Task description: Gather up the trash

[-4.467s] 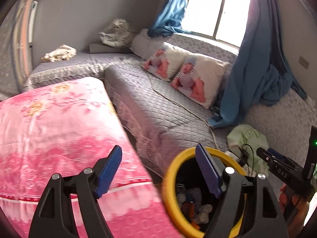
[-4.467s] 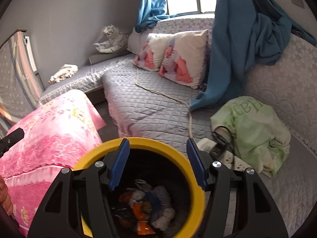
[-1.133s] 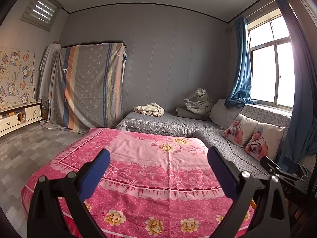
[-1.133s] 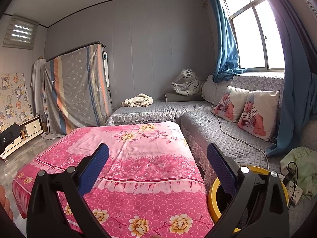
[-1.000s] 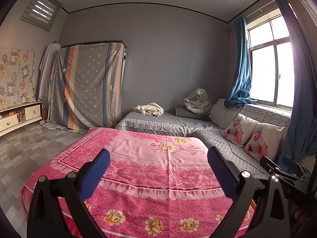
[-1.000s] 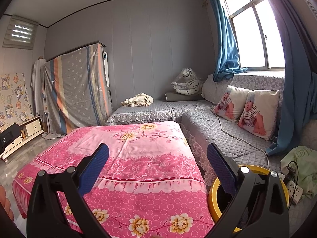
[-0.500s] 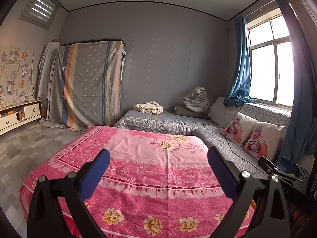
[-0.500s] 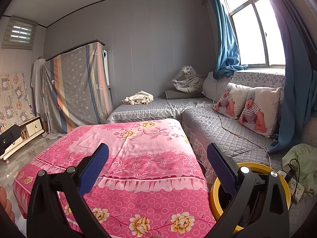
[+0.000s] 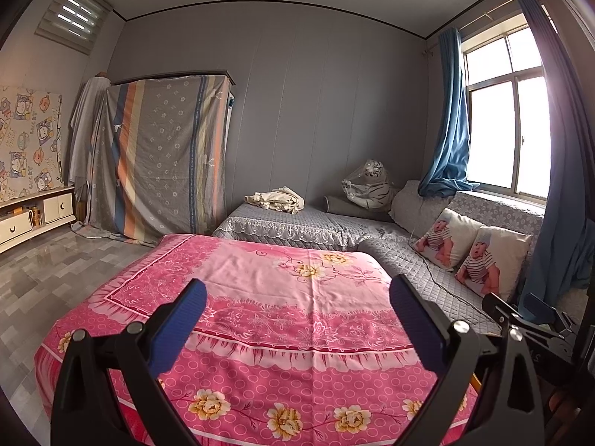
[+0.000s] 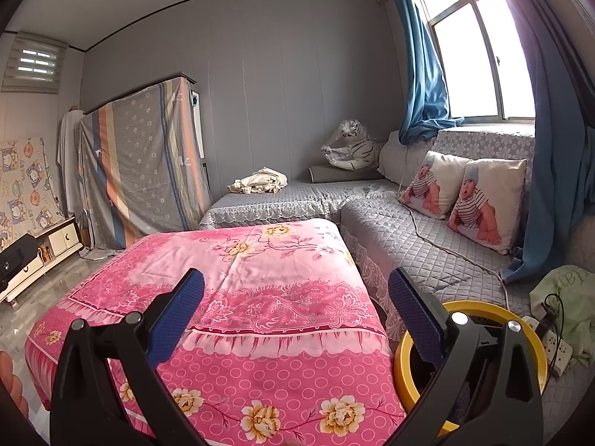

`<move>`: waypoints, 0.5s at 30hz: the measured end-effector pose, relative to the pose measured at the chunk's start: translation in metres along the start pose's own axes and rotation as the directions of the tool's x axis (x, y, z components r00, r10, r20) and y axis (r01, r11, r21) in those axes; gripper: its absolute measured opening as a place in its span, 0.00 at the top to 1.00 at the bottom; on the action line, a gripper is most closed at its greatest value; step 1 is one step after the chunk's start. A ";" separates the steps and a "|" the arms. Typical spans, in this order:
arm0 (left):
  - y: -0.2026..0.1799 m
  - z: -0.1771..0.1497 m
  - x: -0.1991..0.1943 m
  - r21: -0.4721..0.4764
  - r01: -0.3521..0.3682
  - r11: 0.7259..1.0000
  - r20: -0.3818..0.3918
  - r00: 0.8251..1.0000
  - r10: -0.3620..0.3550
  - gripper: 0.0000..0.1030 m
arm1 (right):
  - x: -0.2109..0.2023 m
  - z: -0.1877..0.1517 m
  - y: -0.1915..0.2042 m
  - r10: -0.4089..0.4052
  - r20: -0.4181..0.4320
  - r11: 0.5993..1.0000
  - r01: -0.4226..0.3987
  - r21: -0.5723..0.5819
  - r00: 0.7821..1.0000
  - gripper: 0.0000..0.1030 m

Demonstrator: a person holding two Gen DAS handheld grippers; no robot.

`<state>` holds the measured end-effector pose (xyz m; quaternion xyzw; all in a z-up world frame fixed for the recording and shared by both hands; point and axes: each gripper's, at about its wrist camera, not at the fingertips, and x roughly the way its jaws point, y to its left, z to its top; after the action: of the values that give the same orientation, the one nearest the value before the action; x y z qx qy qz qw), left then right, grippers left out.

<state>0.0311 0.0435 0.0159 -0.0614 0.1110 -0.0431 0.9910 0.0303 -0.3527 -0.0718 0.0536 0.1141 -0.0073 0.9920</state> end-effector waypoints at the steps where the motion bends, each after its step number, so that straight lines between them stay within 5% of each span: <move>1: 0.000 0.000 0.000 0.000 0.001 1.000 0.000 1.000 -0.001 0.08 | 0.001 0.000 -0.001 0.000 -0.001 1.000 0.000 0.002 1.000 0.08; 15: 0.002 -0.001 0.001 0.001 0.009 1.000 -0.007 1.000 -0.009 0.08 | 0.000 -0.001 -0.001 -0.003 -0.004 1.000 0.003 0.007 1.000 0.08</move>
<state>0.0314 0.0452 0.0143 -0.0610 0.1143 -0.0477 0.9904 0.0304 -0.3539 -0.0735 0.0569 0.1162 -0.0089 0.9916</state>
